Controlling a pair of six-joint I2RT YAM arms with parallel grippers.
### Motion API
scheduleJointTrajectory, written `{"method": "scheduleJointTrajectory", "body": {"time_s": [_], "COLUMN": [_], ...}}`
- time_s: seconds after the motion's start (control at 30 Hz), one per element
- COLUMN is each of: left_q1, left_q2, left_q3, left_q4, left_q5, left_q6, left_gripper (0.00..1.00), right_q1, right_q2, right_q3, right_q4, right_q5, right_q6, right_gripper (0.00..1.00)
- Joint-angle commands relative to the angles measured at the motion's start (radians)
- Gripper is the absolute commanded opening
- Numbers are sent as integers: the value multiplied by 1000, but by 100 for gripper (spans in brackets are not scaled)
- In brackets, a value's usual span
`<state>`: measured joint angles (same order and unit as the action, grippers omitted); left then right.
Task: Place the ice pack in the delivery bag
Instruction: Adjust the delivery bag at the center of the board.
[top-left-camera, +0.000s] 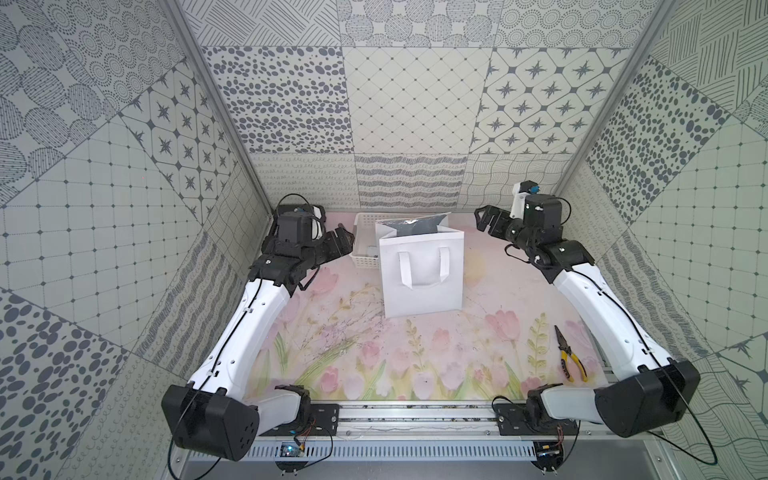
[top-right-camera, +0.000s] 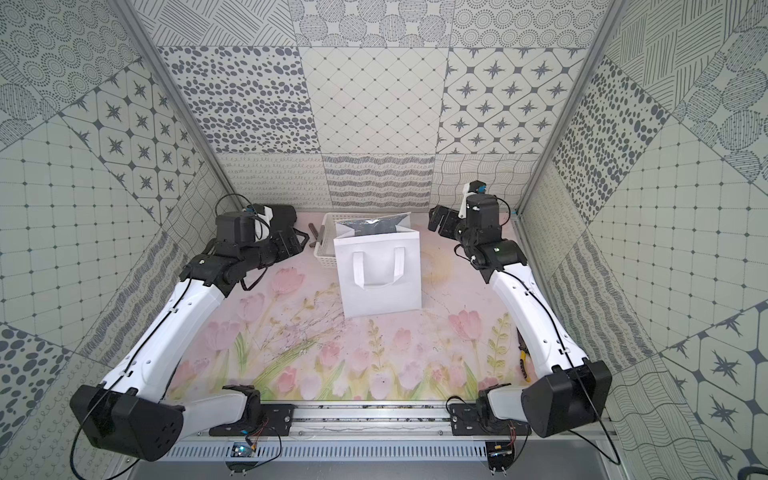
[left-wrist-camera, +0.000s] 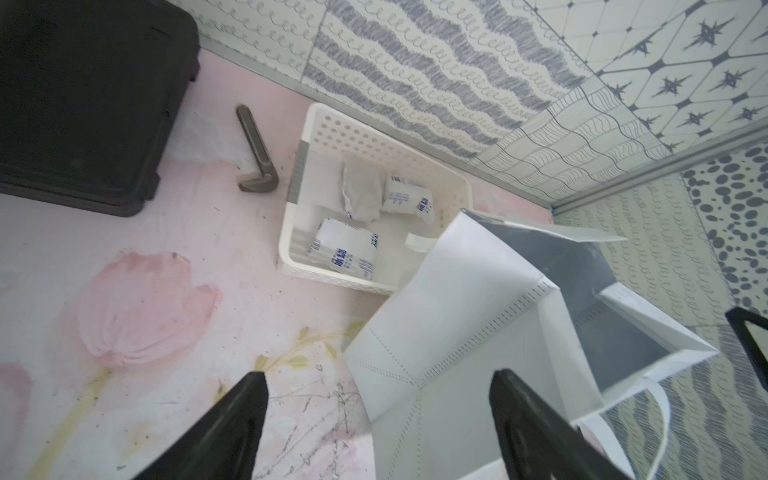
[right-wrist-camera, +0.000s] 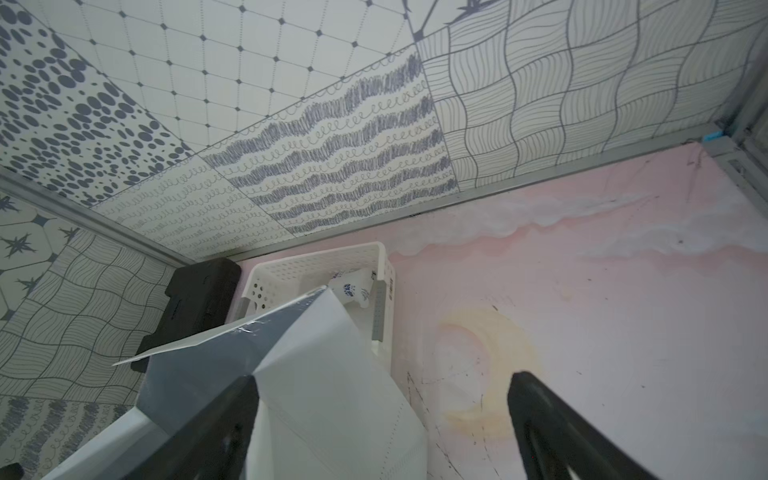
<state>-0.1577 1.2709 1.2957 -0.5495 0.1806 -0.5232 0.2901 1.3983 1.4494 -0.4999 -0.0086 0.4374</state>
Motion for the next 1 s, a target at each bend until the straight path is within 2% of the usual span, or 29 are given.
{"method": "scheduleJointTrajectory", "body": {"time_s": [0.0,0.1,0.27,0.33,0.53,0.63,0.73,0.83,0.97], "left_q1": [-57,-91,-126,-135,-184,-241,-287,-315,-344], "left_q2": [51,86,126,134,158,173,182,172,151], "left_q3": [92,144,185,185,206,225,245,246,240], "left_q4": [-164,-176,-187,-185,-190,-215,-245,-256,-263], "left_q5": [145,152,154,153,186,167,135,118,80], "left_q6": [-62,-58,-38,-21,91,181,240,259,327], "left_gripper": [89,89,89,89,83,82,81,81,78], "right_q1": [80,126,141,145,152,159,176,198,202], "right_q2": [111,174,175,136,21,-11,-34,-39,-28], "right_q3": [117,172,120,60,-84,-114,-128,-119,-87], "right_q4": [-182,-210,-239,-238,-232,-232,-233,-240,-266], "right_q5": [42,70,34,29,7,-4,8,28,36], "right_q6": [-71,-96,-99,-98,-100,-98,-97,-104,-130], "right_gripper": [99,97,72,67,60,54,52,38,26]}}
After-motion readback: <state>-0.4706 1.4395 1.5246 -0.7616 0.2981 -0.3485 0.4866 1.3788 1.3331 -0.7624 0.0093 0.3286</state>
